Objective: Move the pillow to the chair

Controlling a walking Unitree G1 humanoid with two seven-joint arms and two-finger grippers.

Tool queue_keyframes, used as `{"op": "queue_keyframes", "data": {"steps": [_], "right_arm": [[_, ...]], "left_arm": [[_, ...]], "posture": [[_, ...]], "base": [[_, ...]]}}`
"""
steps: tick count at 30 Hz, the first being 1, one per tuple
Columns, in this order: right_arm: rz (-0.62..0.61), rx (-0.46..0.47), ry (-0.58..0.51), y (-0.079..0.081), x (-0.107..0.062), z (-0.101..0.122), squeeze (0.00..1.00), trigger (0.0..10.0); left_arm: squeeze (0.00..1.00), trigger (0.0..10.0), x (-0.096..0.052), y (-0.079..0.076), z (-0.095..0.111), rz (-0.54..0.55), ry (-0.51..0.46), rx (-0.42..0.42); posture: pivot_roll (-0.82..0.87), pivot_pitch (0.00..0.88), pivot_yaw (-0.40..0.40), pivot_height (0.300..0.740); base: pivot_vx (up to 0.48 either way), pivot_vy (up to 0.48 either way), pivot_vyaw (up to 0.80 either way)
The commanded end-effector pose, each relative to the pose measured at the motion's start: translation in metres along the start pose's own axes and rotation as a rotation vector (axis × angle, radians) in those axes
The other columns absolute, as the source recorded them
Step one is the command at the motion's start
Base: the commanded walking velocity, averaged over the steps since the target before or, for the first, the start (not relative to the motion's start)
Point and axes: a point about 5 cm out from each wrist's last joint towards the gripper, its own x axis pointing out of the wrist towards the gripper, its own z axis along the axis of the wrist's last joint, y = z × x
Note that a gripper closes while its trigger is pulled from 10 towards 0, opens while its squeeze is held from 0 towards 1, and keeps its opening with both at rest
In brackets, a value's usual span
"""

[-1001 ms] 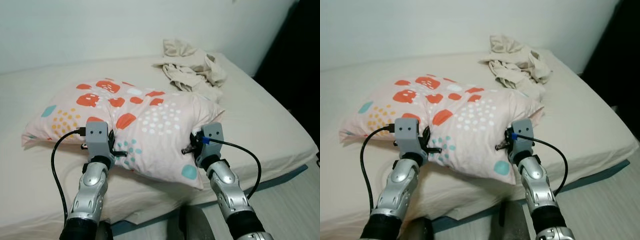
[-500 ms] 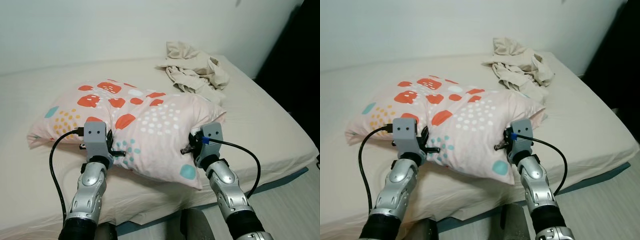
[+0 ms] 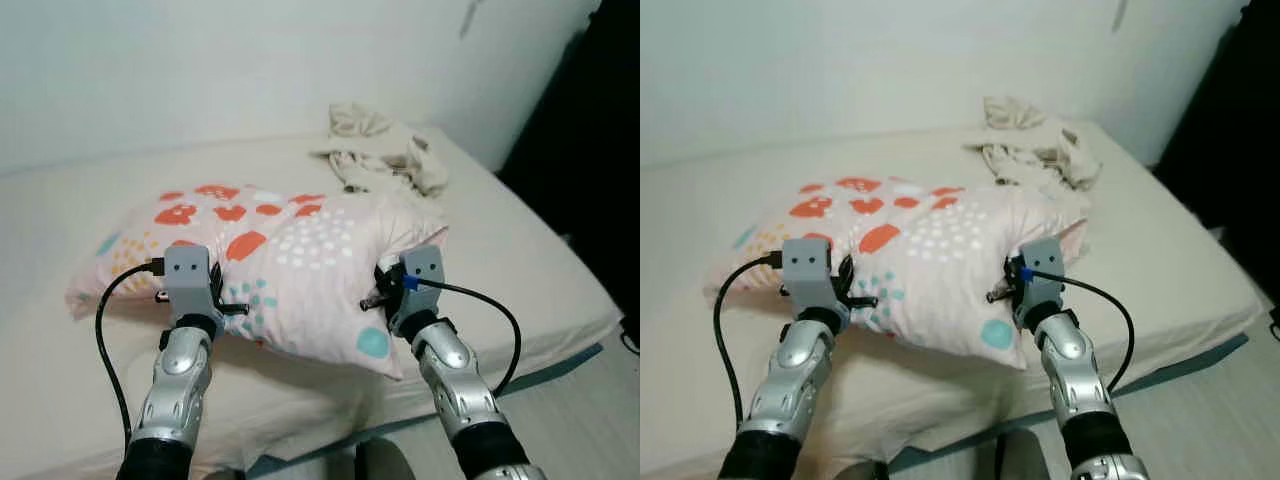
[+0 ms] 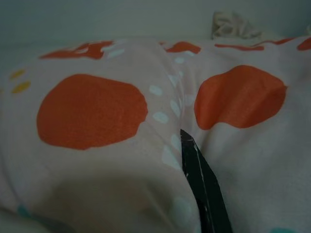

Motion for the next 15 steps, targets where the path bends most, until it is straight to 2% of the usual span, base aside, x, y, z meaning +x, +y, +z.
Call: {"op": "queue_keyframes", "data": {"steps": [1,8,15], "right_arm": [[0.021,-0.007,-0.051,0.0037,0.002,0.009,0.0,10.0],[0.026,-0.005,-0.055,0.0045,0.0011,0.0094,0.0,10.0],[0.026,0.001,-0.058,0.0058,0.0024,0.0099,0.0,10.0]], "left_arm": [[0.0,10.0,-0.0001,0.0023,0.0043,0.009,-0.03,0.004],[0.0,10.0,-0.0019,0.0031,0.0045,0.015,-0.034,0.003],[0.0,10.0,-0.0009,0.0062,0.0048,0.022,-0.032,0.006]], "posture": [[-0.01,0.11,-0.034,0.709],[0.0,0.11,-0.035,0.739],[0.0,0.111,-0.033,0.74]], "base": [[0.0,0.0,0.0],[0.0,0.0,0.0],[0.0,0.0,0.0]]}}
